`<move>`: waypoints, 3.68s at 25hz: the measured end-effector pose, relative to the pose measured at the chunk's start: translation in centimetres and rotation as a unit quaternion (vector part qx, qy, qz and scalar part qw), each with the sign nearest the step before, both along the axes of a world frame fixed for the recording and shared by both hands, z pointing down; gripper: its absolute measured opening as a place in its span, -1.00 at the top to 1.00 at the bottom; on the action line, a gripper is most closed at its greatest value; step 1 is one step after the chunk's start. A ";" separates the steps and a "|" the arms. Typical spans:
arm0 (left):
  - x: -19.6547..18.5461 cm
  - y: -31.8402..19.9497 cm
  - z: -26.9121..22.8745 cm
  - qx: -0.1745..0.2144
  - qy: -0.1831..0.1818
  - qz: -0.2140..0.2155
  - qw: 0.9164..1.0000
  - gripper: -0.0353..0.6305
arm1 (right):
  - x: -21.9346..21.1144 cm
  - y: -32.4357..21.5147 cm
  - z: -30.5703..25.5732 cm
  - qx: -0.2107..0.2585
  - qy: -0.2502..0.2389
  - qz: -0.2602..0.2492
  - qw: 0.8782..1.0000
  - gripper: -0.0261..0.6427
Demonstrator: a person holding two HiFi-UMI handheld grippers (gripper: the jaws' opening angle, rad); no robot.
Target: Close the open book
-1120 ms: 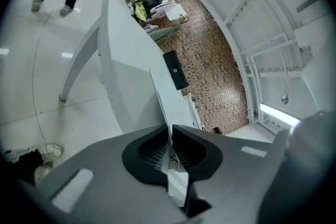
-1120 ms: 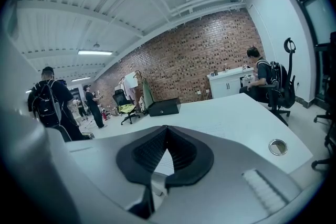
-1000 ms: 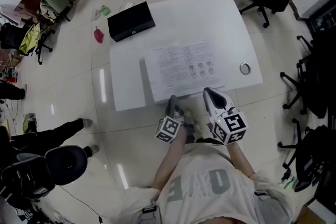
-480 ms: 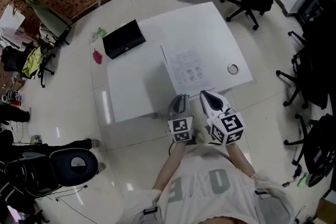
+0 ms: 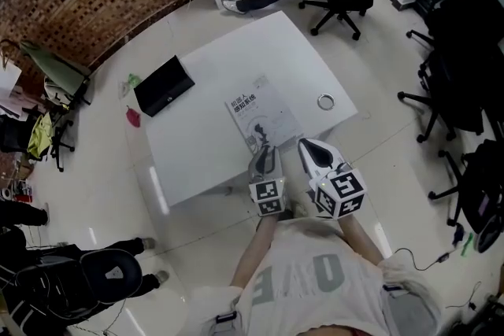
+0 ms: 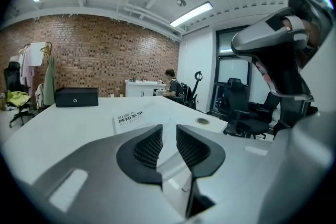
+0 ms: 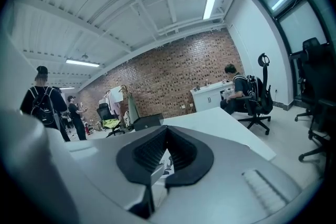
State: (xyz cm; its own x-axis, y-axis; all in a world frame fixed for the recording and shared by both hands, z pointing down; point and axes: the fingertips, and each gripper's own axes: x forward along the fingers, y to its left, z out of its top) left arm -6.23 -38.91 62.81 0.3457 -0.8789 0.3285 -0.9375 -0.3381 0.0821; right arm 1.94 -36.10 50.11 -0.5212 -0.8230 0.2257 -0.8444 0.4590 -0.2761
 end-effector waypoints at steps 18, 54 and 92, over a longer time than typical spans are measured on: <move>-10.2 0.4 -21.7 0.257 -0.010 -0.064 0.964 0.85 | -6.1 -3.5 -6.0 0.060 -0.046 -0.094 0.993 0.91; -13.4 20.4 -22.2 0.265 0.068 -0.194 0.942 0.85 | -6.9 17.8 -4.4 0.098 -0.011 -0.244 0.965 0.93; 3.8 48.2 -26.4 0.285 0.031 -0.086 0.954 0.85 | 6.0 44.4 -6.8 0.078 -0.031 -0.120 0.989 0.92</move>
State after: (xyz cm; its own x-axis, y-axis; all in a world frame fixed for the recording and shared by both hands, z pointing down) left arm -2.41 9.33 36.38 0.1829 -0.9544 -0.2358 -0.9826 -0.1854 -0.0118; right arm 7.90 8.33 43.29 -0.7143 -0.6965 0.0681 -0.6901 0.6849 -0.2338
